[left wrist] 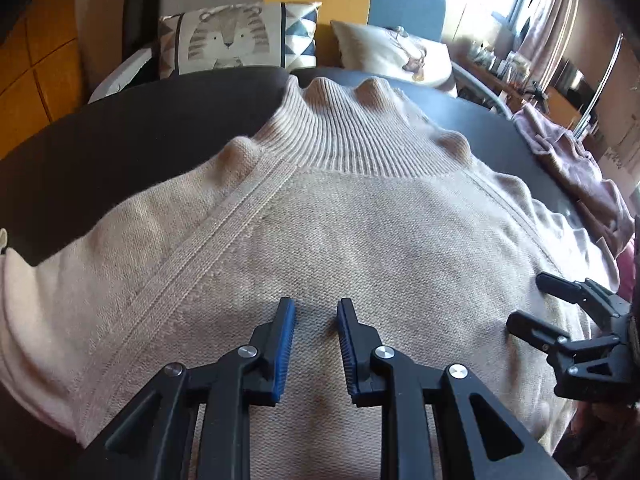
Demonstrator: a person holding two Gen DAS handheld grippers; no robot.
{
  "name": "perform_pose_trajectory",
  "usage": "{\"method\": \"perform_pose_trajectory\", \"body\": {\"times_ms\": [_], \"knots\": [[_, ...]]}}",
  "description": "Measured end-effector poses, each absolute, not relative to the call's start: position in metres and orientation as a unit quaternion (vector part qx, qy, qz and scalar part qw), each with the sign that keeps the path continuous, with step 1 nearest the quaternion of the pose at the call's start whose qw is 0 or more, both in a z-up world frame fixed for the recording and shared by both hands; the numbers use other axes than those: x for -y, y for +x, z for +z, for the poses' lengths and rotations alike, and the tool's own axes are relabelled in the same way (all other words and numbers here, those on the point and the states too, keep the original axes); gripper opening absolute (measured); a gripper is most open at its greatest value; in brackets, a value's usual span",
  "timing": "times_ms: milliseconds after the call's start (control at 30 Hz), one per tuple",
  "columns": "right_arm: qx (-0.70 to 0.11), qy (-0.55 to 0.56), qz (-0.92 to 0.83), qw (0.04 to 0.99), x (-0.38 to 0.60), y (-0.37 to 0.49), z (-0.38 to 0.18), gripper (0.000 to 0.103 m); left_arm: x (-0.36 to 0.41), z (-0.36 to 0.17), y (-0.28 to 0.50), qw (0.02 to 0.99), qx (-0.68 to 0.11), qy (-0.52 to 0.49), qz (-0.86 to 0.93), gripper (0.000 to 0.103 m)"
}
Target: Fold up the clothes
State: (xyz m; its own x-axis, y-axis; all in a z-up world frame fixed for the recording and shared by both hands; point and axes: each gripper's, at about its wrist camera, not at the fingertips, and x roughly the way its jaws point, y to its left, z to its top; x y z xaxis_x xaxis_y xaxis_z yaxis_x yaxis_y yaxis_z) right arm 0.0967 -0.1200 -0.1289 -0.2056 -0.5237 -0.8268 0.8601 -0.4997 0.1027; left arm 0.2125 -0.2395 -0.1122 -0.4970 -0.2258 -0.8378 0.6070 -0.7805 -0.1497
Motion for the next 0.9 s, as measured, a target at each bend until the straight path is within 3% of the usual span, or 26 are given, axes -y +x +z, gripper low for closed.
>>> {"method": "perform_pose_trajectory", "body": {"times_ms": [100, 567, 800, 900], "knots": [[-0.214, 0.424, -0.747, 0.466, 0.125, 0.103, -0.13, 0.103, 0.238, -0.113, 0.214, 0.249, -0.215, 0.433, -0.839, 0.022], [-0.205, 0.43, -0.752, 0.456, 0.121, 0.103, -0.126, 0.103, 0.252, -0.119, 0.223, 0.225, -0.286, 0.416, -0.834, 0.027], [-0.134, 0.458, -0.765, 0.433, 0.104, 0.086, -0.117, 0.103, 0.251, -0.106, 0.228, 0.266, -0.253, 0.424, -0.828, 0.027], [-0.181, 0.441, -0.767, 0.429, 0.109, 0.094, -0.126, 0.103, 0.255, -0.117, 0.229, 0.272, -0.252, 0.437, -0.82, 0.027]]}}
